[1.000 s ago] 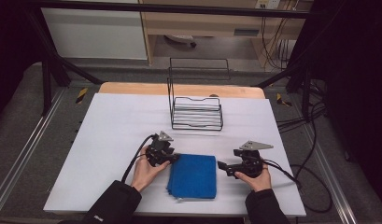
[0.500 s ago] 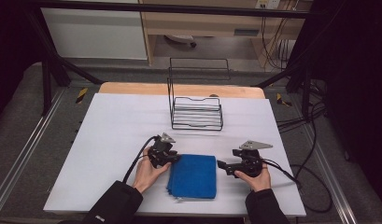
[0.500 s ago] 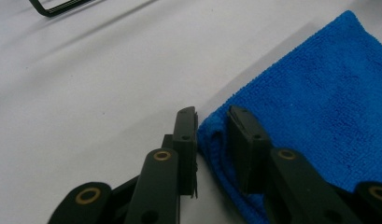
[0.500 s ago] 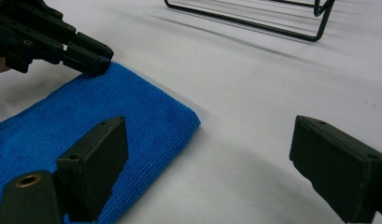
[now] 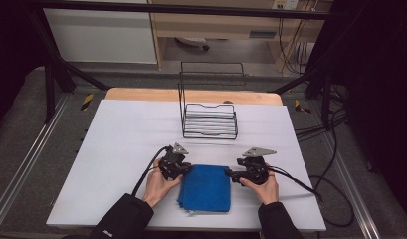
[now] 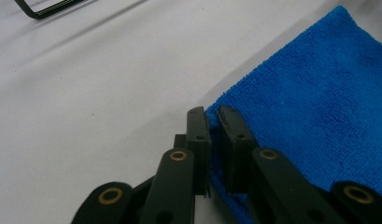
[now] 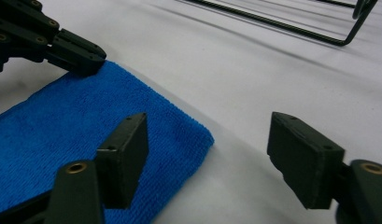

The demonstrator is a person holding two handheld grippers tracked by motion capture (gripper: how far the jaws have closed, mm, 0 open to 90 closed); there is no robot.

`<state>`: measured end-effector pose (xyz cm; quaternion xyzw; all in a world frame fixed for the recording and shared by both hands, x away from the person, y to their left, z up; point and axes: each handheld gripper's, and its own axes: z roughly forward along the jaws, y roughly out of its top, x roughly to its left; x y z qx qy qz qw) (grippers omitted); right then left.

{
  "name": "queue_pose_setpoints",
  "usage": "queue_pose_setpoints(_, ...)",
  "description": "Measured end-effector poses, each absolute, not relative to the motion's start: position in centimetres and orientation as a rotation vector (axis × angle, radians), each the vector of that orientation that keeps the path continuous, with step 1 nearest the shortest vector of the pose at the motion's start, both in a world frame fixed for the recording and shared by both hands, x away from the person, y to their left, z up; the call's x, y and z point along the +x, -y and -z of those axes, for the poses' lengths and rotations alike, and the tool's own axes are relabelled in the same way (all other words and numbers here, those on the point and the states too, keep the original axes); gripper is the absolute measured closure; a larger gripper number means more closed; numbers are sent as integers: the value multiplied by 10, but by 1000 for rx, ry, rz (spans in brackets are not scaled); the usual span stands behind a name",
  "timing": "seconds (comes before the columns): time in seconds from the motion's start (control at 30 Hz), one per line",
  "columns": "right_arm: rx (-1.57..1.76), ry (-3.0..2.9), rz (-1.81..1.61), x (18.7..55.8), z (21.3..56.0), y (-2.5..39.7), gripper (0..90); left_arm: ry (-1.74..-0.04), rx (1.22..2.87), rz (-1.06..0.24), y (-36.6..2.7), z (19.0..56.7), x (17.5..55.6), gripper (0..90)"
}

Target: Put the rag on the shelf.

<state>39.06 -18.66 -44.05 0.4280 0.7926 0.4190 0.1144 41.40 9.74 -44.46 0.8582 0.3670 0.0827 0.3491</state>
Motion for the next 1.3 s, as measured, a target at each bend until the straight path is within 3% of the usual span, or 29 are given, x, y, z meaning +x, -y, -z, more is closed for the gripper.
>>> queue_pose_setpoints(0.1, 1293, -2326, -1215, 394, 443, 185, 419, -948, 2224, -218, -97, 445, 414, 838)
queue_pose_setpoints(0.9, 1450, -2388, -1210, 398, 454, 176, 822, -934, 2201, -220, -100, 447, 412, 841)
queue_pose_setpoints(1.3, 1462, -2362, -1327, 397, 442, 181, 867, -946, 2163, -159, -108, 445, 415, 855)
